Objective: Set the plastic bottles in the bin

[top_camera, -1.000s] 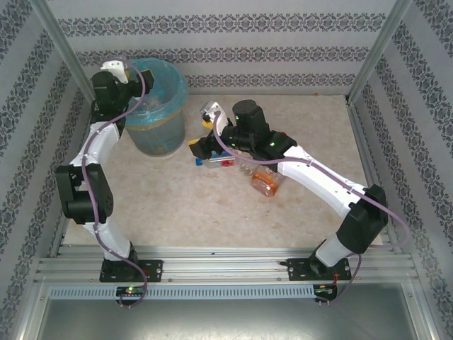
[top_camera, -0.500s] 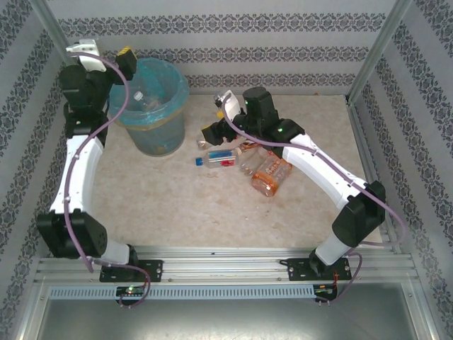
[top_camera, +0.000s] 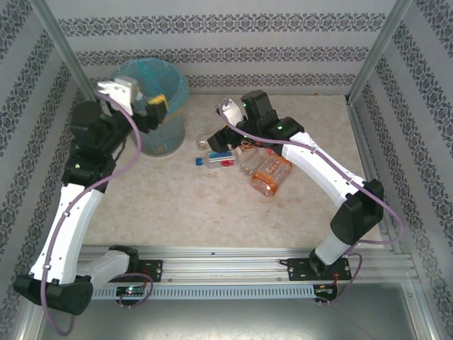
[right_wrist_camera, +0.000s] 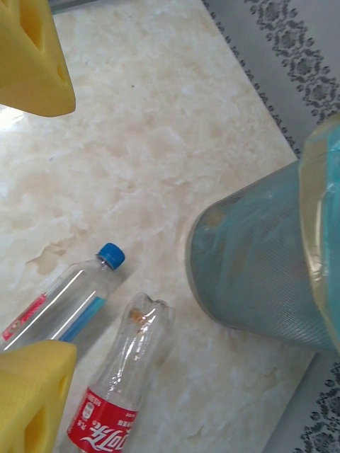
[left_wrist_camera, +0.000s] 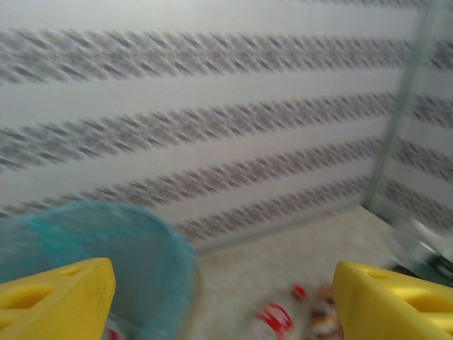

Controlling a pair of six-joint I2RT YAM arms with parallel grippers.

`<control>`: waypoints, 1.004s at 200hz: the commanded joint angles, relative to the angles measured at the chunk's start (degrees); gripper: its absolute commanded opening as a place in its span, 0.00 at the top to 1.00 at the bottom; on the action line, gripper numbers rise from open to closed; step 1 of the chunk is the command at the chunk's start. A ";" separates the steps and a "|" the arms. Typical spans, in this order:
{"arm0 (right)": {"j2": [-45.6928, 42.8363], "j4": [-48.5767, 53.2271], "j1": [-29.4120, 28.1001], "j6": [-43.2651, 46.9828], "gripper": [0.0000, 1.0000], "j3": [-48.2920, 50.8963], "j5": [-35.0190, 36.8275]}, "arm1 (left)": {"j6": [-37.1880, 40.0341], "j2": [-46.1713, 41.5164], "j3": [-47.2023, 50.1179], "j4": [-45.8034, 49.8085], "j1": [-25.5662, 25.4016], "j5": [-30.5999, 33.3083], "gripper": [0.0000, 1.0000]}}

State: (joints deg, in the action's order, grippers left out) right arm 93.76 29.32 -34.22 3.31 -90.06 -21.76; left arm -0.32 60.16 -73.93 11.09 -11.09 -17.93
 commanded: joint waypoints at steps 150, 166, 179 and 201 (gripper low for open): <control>15.17 7.57 -0.49 21.13 0.16 -1.92 4.84 | 16.42 -12.24 33.49 8.29 -18.35 -6.28 0.10; 18.02 7.80 -0.50 22.28 0.15 -3.87 5.34 | 17.40 -12.26 35.03 8.37 -18.38 -4.57 0.07; 20.55 8.39 -0.50 23.18 0.15 -5.86 6.23 | 18.40 -12.23 36.17 8.67 -18.35 -3.81 0.03; 24.96 11.34 -0.24 25.60 0.15 -10.38 6.64 | 19.96 -11.80 38.15 8.81 -18.40 -2.18 0.00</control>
State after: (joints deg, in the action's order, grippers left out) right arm 115.33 37.45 -34.26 24.91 -95.31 -16.49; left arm 15.75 48.64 -37.47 18.20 -28.84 -22.33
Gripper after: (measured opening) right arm 0.849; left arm 0.992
